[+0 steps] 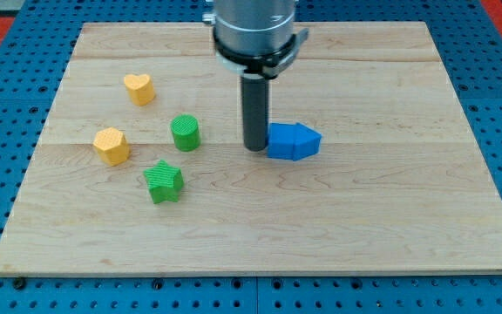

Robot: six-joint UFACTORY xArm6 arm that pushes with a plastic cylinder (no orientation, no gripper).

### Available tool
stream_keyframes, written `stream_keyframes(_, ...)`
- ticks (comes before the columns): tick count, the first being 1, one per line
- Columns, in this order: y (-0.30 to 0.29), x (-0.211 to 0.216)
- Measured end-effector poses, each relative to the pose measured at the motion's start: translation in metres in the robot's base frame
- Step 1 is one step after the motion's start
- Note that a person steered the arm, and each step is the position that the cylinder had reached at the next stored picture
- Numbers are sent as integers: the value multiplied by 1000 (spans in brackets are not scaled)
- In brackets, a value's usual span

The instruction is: Push the green star into the green circle

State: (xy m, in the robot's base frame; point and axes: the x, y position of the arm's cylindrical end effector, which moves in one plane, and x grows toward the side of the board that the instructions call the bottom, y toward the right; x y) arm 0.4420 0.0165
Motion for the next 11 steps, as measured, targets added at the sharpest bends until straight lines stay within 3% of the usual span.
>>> stream_keyframes(1,23,1)
stream_keyframes(2,9,41)
stream_keyframes(3,-41,85)
stream_keyframes(4,-109,64)
stream_keyframes(5,-103,76)
stream_keyframes(6,-158,117)
stream_keyframes(7,-207,96)
stream_keyframes(9,-97,25)
stream_keyframes(10,-95,47)
stream_keyframes(11,-176,90)
